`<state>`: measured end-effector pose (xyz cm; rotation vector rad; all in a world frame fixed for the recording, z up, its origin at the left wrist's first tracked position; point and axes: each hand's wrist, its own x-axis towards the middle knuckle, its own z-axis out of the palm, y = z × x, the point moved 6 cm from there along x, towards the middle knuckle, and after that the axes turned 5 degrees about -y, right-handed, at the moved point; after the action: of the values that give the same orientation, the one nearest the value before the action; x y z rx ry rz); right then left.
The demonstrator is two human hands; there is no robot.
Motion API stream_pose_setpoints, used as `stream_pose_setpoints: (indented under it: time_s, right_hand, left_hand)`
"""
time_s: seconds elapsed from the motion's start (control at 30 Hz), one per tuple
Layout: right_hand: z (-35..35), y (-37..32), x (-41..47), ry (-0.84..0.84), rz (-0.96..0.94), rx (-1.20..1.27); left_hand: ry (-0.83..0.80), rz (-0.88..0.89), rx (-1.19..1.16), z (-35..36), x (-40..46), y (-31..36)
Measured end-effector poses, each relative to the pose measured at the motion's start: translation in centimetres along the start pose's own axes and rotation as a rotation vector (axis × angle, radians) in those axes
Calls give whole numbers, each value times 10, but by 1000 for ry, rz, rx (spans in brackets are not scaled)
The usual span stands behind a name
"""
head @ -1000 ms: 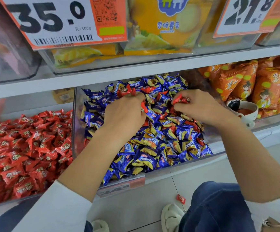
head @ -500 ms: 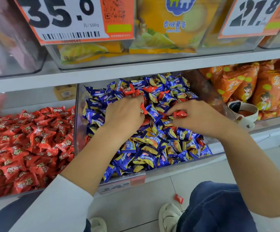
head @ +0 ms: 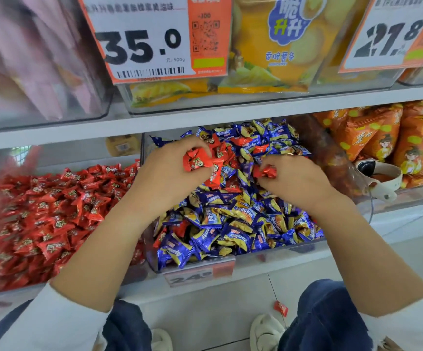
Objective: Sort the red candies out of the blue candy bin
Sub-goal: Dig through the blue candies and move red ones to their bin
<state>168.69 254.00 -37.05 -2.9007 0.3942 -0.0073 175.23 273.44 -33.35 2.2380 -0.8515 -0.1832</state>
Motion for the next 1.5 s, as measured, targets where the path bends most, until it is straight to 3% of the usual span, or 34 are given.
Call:
stream_pose_setpoints:
  time_s: [0.13, 0.3, 0.4, 0.5, 0.67, 0.77, 0.97, 1.13, 1.3, 1.5]
  right_hand:
    - [-35, -10, -24, 74, -7, 177]
    - [-34, -111, -50, -43, -273, 483]
    - [-15, -190, -48, -80, -447, 480]
    - [4, -248, -31, -78, -499, 427]
    - [25, -280, -9, -187, -519, 289]
    - [23, -270, -8, -152, -506, 210]
    - [9, -203, -30, 23, -496, 313]
    - [12, -151, -53, 58, -478, 283]
    - [-2, -93, -61, 28, -358, 196]
    - [-25, 2, -37, 42, -19, 167]
  left_hand:
    - [28, 55, -102, -29, -26, -7]
    - [140, -13, -70, -82, -72, -54]
    - [179, -87, -107, -107, -93, -93]
    - [169, -168, -162, -120, -107, -128]
    - [113, -295, -321, -138, -125, -175]
    - [169, -319, -258, -151, -131, -186]
    - [348, -364, -97, -157, -126, -185]
    - [205, -186, -5, -106, -90, -123]
    - [193, 79, 144, -61, -61, -37]
    - [-67, 59, 199, -2, -16, 9]
